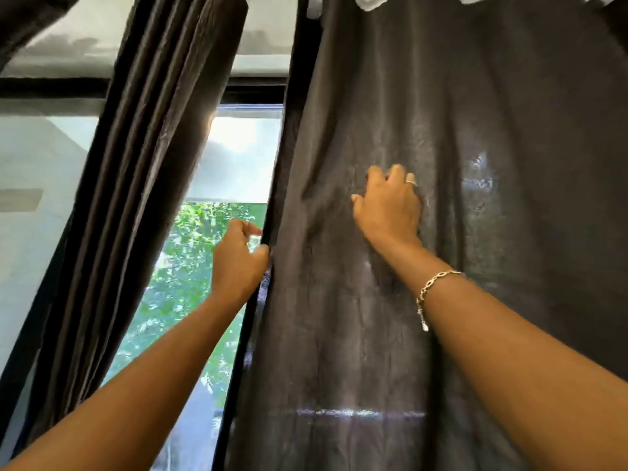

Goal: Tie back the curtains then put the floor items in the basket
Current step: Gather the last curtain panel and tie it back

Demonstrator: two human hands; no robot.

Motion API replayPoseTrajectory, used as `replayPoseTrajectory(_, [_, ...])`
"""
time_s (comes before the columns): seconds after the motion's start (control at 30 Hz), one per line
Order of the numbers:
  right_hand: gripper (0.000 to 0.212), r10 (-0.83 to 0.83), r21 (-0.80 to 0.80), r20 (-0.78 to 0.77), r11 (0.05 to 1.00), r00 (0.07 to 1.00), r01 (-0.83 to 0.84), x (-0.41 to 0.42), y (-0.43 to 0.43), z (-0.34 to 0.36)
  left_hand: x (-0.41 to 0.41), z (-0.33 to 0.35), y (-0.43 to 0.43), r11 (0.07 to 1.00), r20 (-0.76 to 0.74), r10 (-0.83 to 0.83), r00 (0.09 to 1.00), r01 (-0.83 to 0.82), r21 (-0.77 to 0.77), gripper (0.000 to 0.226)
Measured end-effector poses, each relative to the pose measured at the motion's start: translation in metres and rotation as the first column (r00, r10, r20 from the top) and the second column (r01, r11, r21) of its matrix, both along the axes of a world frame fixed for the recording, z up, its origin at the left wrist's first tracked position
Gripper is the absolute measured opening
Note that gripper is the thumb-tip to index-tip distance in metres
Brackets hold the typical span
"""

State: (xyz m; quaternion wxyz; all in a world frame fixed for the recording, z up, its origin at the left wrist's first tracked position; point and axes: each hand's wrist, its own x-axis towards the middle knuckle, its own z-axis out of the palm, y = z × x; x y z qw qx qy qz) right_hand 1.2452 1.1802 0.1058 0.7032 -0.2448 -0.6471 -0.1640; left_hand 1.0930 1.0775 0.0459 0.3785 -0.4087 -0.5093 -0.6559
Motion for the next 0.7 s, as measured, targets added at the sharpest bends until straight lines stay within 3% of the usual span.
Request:
replayPoseTrajectory(0.13, [0.085, -0.176, -0.081, -0.122, 0.983, 0.977, 0.167, 0.037, 0.024, 0.004, 0.021, -0.002, 0.014, 0.993, 0.002, -0.092, 0.996, 0.091, 0.069, 0.025])
replayPoseTrajectory(0.23, [0.101, -0.084, -0.274, -0.165, 0.961, 0.983, 0.036, 0.060, 0.039, 0.012, 0.032, 0.000, 0.019, 0.982, 0.060, -0.184, 0.981, 0.180, 0.062, 0.043])
replayPoseTrajectory(0.27, [0.096, -0.023, -0.340, -0.155, 0.940, 0.988, -0.032, 0.065, 0.043, 0.014, 0.033, 0.001, 0.020, 0.982, 0.063, -0.182, 0.981, 0.178, 0.058, 0.046])
replayPoseTrajectory(0.33, [0.063, 0.049, -0.400, -0.068, 0.914, 0.996, -0.072, 0.071, 0.049, 0.017, 0.033, 0.002, 0.020, 0.982, 0.052, -0.182, 0.982, 0.179, 0.055, 0.046])
replayPoseTrajectory(0.37, [0.045, 0.052, -0.391, -0.007, 0.919, 0.999, -0.051, 0.071, 0.049, 0.017, 0.032, 0.003, 0.019, 0.979, 0.045, -0.197, 0.979, 0.194, 0.055, 0.045])
replayPoseTrajectory(0.43, [0.028, 0.029, -0.331, 0.074, 0.943, 0.997, -0.003, 0.064, 0.045, 0.017, 0.030, 0.003, 0.018, 0.971, 0.033, -0.234, 0.972, 0.231, 0.059, 0.044])
replayPoseTrajectory(0.7, [0.032, 0.230, -0.264, 0.200, 0.949, 0.952, -0.174, -0.013, 0.001, 0.031, 0.018, 0.003, 0.003, 0.918, -0.007, -0.392, 0.920, 0.390, -0.077, 0.077])
